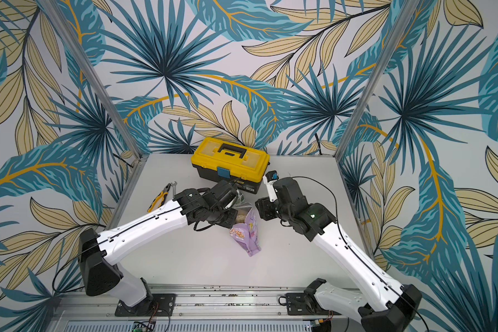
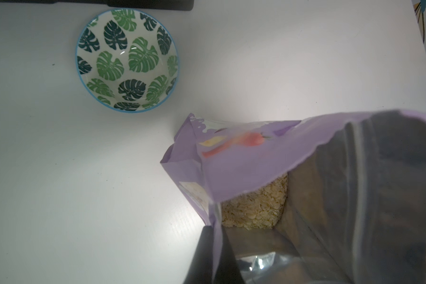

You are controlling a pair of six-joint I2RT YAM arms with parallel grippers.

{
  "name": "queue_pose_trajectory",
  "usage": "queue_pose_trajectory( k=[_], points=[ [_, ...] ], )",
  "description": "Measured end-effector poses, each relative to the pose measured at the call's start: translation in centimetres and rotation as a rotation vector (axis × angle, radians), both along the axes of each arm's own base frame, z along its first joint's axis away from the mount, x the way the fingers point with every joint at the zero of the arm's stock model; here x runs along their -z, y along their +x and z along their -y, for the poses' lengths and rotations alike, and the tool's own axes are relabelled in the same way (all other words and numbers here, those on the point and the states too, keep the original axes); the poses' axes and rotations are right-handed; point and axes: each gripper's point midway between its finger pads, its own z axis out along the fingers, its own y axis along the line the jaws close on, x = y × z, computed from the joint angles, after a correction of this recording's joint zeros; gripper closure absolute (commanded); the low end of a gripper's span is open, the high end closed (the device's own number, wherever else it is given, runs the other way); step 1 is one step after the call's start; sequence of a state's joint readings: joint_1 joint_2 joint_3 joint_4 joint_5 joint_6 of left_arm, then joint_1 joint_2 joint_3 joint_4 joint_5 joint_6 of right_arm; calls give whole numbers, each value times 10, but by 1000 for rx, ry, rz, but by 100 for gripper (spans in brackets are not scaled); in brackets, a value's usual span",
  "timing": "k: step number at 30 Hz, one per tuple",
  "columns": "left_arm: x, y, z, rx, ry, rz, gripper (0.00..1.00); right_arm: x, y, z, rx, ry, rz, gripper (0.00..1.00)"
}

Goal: Pour the oats into the breakfast bowl
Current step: Open the oats bag at the center of the board.

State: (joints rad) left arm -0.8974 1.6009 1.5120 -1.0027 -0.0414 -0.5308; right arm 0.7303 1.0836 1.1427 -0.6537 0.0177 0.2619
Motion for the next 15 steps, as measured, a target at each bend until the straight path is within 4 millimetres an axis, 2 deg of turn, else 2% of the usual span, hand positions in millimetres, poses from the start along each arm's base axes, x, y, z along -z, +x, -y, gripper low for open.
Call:
queue_pose_trajectory(
  k=[2, 4, 11, 15],
  points=[
    [-1, -1, -2, -1, 8, -6, 97, 0, -10, 2, -40, 29, 29, 9],
    [-1, -2, -4, -1, 15, -12, 97, 8, -24, 2, -102, 67, 61, 1],
    [-1, -4, -6, -1, 22, -17, 98, 49, -59, -5, -269, 201, 168, 1],
    [-1, -4, -7, -2, 26, -19, 98, 84, -71, -11, -334, 232, 203, 1]
  ],
)
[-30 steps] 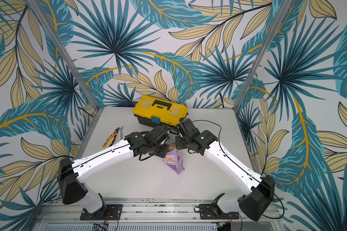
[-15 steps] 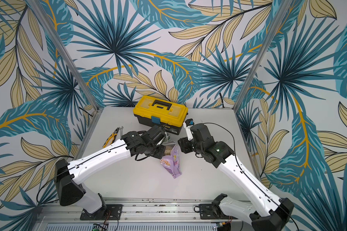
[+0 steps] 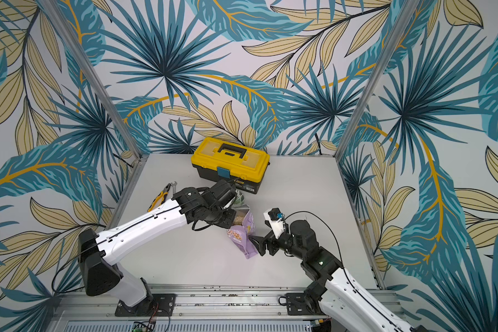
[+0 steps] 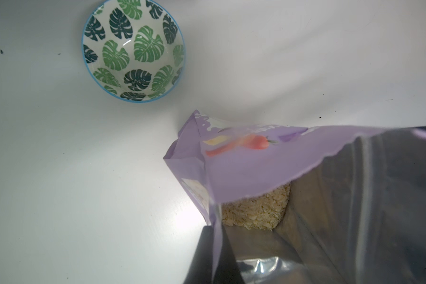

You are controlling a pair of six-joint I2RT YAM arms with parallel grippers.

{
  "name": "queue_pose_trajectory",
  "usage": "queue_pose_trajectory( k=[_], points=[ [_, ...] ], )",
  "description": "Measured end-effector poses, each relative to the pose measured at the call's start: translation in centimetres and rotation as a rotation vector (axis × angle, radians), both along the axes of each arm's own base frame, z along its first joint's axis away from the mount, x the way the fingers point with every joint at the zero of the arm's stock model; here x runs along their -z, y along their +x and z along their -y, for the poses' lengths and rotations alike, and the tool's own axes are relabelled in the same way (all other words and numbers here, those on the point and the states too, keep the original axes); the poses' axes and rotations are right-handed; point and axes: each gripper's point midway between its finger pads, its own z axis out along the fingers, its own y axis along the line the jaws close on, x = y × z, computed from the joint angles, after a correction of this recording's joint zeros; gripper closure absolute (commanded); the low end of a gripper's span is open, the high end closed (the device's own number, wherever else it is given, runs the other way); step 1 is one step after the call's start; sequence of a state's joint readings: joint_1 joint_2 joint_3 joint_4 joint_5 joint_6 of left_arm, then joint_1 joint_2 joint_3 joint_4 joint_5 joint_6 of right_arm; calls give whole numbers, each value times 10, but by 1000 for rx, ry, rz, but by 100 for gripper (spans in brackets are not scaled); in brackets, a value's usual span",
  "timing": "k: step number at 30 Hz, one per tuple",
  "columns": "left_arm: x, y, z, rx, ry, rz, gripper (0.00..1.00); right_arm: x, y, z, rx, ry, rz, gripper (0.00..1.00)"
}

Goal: Pour the oats into the breakfast bowl
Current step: Open the oats bag at the center of the board, then pick up the oats bag from the center of the board.

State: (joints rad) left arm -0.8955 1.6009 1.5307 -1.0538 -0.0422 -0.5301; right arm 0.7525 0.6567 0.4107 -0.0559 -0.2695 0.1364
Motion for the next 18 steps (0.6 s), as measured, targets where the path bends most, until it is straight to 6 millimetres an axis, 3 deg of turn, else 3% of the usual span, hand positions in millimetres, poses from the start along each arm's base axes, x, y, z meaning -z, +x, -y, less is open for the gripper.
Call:
queue_pose_trajectory(
  k=[9, 18],
  points=[
    [0, -1, -2, -2, 10, -2, 98, 82, -17, -30, -104, -103, 49, 1],
    [0, -1, -3, -4, 15, 0, 98, 90, 12, -40, 1, -104, 165, 1]
  ],
)
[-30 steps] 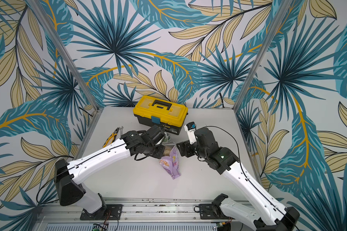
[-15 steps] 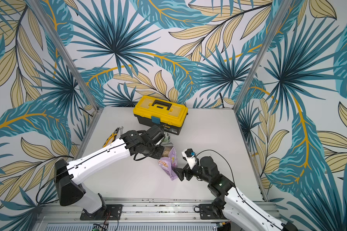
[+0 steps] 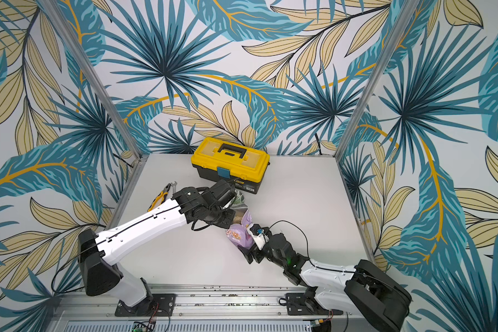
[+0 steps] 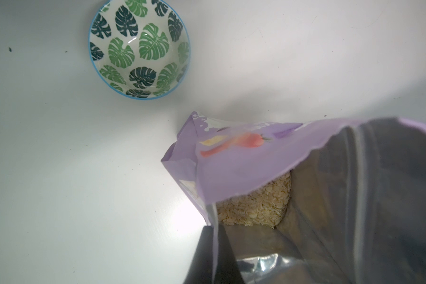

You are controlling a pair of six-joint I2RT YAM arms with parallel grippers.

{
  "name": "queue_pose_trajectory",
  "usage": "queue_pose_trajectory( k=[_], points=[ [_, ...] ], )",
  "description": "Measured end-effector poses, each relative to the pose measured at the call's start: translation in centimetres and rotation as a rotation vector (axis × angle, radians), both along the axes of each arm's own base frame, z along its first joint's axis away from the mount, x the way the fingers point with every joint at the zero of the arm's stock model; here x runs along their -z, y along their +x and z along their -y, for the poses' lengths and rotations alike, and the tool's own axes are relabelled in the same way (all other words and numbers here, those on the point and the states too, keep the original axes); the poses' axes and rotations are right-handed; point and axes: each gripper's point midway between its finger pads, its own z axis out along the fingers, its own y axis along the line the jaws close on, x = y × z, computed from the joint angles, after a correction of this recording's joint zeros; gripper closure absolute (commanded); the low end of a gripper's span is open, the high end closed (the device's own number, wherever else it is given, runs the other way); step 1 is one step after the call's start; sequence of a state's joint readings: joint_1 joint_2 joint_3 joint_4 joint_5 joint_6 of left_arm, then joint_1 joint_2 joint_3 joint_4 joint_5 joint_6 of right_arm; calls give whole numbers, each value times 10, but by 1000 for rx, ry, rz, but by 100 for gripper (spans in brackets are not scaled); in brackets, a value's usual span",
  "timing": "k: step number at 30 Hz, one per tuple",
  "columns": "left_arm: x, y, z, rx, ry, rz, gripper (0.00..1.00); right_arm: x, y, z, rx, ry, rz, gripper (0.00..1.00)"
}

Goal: Pour the oats into the breakfast bowl
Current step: Pick up the oats bag from the center of the board.

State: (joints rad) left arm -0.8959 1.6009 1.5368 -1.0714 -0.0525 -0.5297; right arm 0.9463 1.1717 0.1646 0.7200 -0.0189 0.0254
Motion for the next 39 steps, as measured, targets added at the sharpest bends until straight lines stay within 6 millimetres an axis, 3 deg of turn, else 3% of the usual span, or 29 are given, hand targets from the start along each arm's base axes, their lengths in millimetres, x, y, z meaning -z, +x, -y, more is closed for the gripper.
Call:
queue_pose_trajectory(
  k=[4, 6, 9, 12, 17, 20, 31, 35, 39],
  points=[
    [0, 1, -1, -2, 5, 6, 98, -1, 4, -3, 8, 14, 31, 8],
    [0, 1, -1, -2, 7, 9, 98, 0, 5, -5, 3, 16, 39, 19],
    [0, 2, -2, 0, 10, 12, 98, 1, 6, -9, -2, 29, 39, 46],
    [0, 2, -3, 1, 18, 13, 98, 2, 8, -11, 5, 37, 32, 66],
    [1, 3, -5, 1, 32, 22, 98, 3, 10, -13, 11, 48, 22, 89],
    [1, 3, -6, -1, 37, 24, 98, 4, 11, -13, 18, 54, 18, 98],
    [4, -5, -25, -56, 41, 32, 95, 1, 12, -17, 36, 78, -13, 100],
    [1, -4, -29, -73, 43, 50, 81, 0, 13, -17, 40, 64, -13, 100],
    [-17, -4, -35, -81, 26, 89, 69, -2, 17, -11, 52, 14, 20, 100]
  ],
)
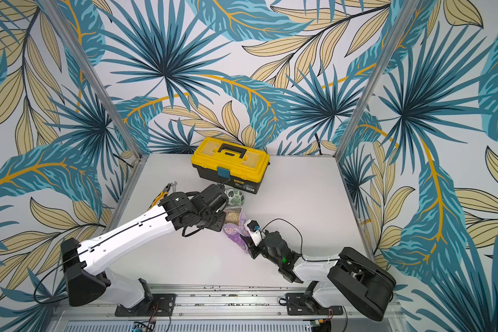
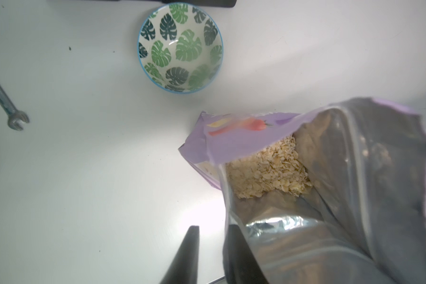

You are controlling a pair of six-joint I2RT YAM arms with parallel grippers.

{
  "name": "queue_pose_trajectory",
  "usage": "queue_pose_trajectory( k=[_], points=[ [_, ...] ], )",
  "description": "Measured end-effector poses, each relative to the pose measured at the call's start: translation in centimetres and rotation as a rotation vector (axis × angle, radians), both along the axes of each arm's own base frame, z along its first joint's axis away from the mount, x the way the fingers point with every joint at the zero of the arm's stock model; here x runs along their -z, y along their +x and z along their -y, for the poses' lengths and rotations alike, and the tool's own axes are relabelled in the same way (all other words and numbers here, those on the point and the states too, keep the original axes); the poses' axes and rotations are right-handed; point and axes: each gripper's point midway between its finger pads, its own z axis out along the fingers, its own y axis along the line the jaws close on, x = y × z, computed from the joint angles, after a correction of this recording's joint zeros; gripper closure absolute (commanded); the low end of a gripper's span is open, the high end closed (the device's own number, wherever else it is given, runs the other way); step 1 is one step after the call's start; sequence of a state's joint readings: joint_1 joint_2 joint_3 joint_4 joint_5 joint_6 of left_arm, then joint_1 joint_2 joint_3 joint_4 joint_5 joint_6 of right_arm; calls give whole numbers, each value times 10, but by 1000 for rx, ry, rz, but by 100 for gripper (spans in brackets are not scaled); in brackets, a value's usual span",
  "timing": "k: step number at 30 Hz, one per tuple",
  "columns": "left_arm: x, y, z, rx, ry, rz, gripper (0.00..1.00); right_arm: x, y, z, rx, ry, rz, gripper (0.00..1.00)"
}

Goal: Pour the oats into the breakfast bowl
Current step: Pick up the oats bag from the center of the board, then move the bowl to the center of the board.

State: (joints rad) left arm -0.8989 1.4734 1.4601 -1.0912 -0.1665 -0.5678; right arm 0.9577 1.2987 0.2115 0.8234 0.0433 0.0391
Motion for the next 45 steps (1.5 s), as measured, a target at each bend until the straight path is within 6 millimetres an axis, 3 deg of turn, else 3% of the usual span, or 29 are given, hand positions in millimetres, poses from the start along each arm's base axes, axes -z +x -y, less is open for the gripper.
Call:
queue_pose_trajectory(
  k=[6, 12, 14, 17, 20, 24, 27, 32, 35, 40, 45],
  points=[
    [-38, 8, -17, -39, -83, 94, 53, -9, 12, 8, 19, -124, 75, 100],
    [-75, 32, -67, -188, -200, 234, 30, -13, 15, 20, 47, -192, 111, 100],
    [-75, 38, -88, -246, -219, 258, 17, -16, 16, 24, 60, -212, 116, 100],
    [-62, 54, -113, -333, -248, 254, 7, -22, 20, 33, 87, -240, 123, 100],
    [-38, 71, -121, -377, -276, 226, 0, -29, 28, 48, 130, -257, 116, 100],
    [-2, 97, -110, -379, -318, 176, 0, -44, 48, 73, 209, -250, 96, 100],
    [19, 123, -89, -350, -374, 139, 2, -60, 63, 90, 263, -219, 95, 100],
    [61, 167, -47, -277, -444, 33, 20, -79, 80, 111, 308, -183, 104, 100],
    [89, 189, -29, -246, -457, -18, 25, -84, 85, 118, 314, -190, 104, 100],
    [127, 207, -20, -230, -422, -67, 35, -86, 87, 118, 296, -201, 93, 100],
    [139, 213, -17, -210, -408, -73, 49, -82, 86, 117, 283, -216, 77, 100]
  ],
)
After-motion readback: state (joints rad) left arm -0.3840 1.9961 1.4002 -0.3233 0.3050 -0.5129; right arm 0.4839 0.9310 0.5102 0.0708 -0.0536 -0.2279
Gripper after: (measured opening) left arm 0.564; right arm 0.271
